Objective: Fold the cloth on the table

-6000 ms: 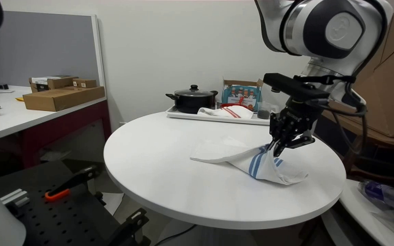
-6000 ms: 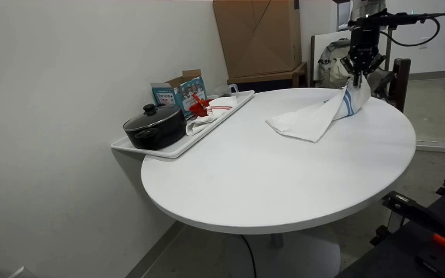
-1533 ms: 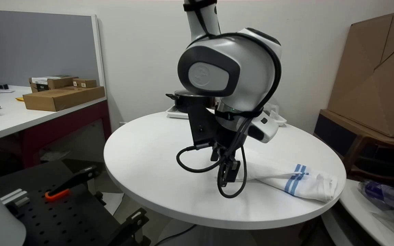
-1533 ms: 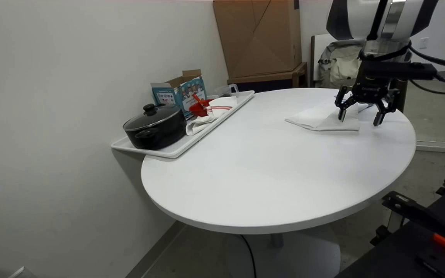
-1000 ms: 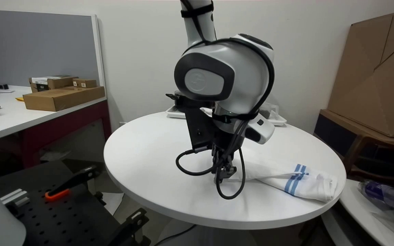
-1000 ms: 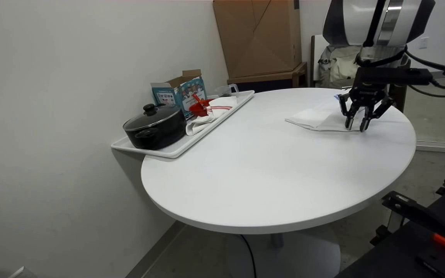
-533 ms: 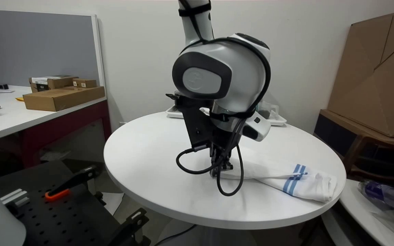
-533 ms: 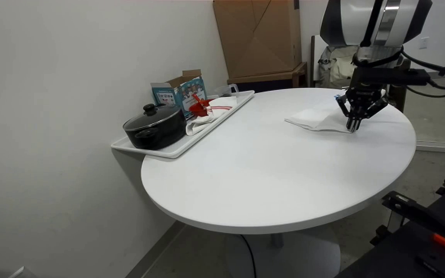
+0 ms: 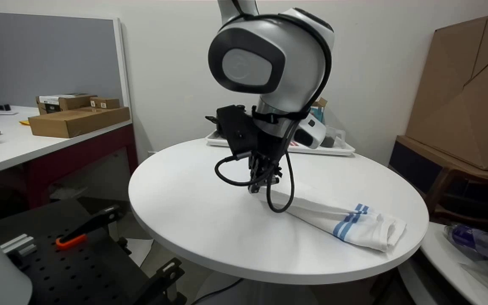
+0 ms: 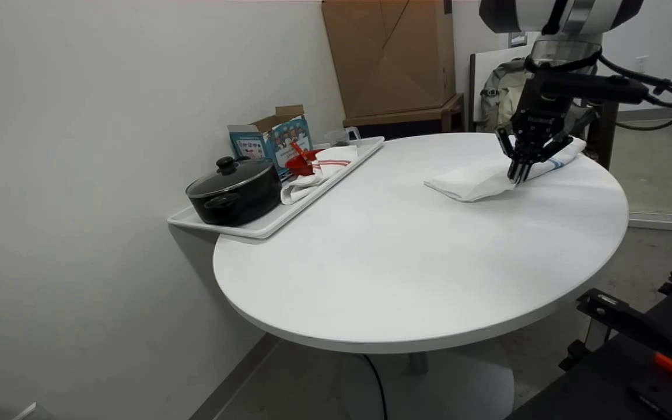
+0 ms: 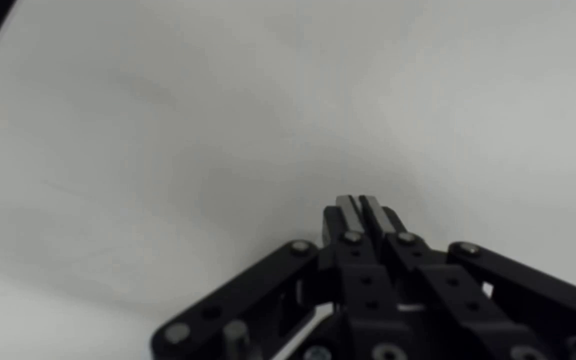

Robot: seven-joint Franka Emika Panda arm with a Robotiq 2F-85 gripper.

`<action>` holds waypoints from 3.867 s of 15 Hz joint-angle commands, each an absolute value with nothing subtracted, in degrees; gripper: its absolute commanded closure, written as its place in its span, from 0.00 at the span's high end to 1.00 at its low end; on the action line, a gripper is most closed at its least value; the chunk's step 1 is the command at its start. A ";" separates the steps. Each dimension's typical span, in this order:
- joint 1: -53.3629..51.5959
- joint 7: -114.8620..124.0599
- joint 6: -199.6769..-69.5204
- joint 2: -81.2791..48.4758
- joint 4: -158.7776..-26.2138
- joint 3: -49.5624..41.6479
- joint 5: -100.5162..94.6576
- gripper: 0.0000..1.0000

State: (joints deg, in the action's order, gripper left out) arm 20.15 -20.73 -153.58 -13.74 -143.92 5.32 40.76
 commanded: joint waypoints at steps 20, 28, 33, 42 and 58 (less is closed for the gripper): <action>12.86 -10.27 -145.22 -22.02 -123.42 -1.82 31.98 0.06; 12.91 -8.26 -138.63 -24.12 -118.26 -1.94 24.95 0.06; 12.64 -7.18 -135.70 -24.51 -116.62 -2.38 22.94 0.05; 9.21 -2.52 -144.53 -31.70 -109.48 -1.01 22.29 0.32; 13.47 -3.95 -151.22 -29.58 -115.25 8.18 27.98 1.00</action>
